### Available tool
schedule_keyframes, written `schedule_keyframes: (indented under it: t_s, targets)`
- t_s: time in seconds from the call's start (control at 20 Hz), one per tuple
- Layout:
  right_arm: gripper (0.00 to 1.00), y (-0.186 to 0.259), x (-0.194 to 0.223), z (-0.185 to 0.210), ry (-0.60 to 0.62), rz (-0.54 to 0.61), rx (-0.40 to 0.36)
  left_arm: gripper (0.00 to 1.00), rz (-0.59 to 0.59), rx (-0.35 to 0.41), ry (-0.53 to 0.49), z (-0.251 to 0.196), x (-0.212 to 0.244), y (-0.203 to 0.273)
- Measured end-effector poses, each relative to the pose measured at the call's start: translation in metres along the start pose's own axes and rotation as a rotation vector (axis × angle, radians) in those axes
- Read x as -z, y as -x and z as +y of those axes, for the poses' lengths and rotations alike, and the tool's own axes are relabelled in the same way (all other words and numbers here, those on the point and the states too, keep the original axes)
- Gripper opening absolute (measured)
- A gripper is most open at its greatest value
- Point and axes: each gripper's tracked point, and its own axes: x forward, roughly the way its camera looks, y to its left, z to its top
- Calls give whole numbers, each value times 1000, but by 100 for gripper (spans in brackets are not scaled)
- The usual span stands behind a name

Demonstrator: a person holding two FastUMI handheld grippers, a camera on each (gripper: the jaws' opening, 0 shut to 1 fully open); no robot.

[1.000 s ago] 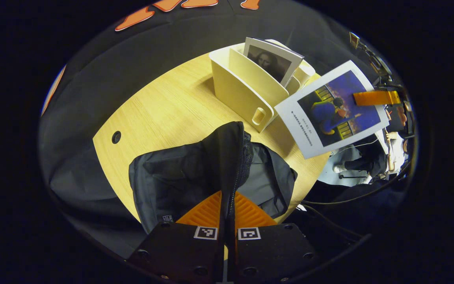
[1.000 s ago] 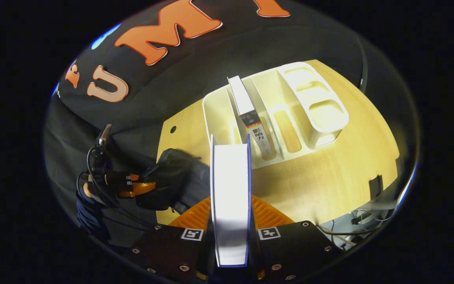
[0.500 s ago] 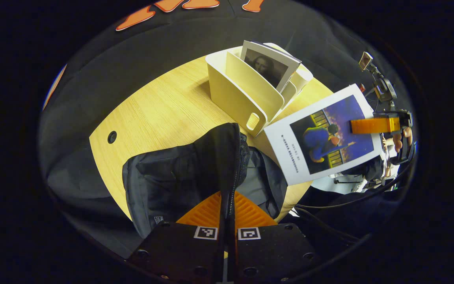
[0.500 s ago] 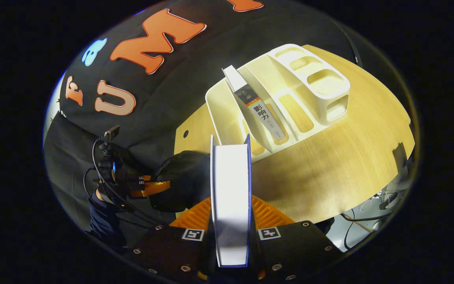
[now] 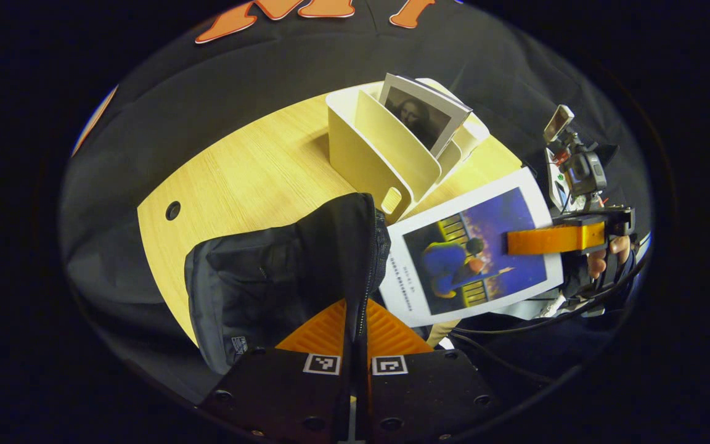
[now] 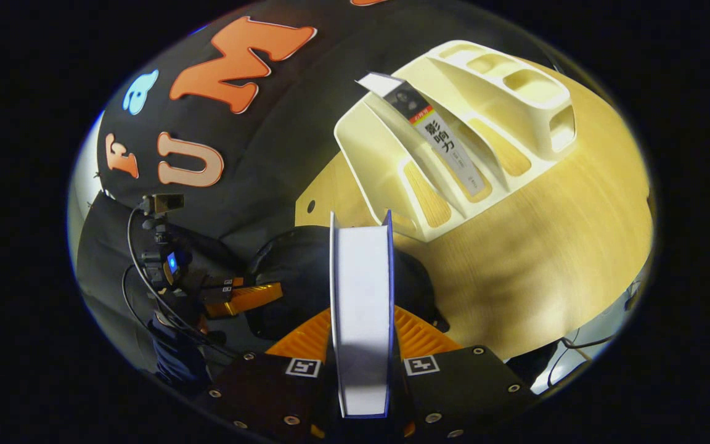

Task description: Open the schoolbag, grab two books from the bookshelf and put them into the schoolbag.

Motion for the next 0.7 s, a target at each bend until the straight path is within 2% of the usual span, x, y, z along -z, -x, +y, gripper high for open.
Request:
schedule_keyframes:
  t_s: [0.4,0.7]
  targets:
    - [35,-60,12,25,-70,9,-121,5,-23,2,36,-7,-1,3]
    - [34,-104,20,31,-50,6,-120,5,-57,22,63,-16,-2,3]
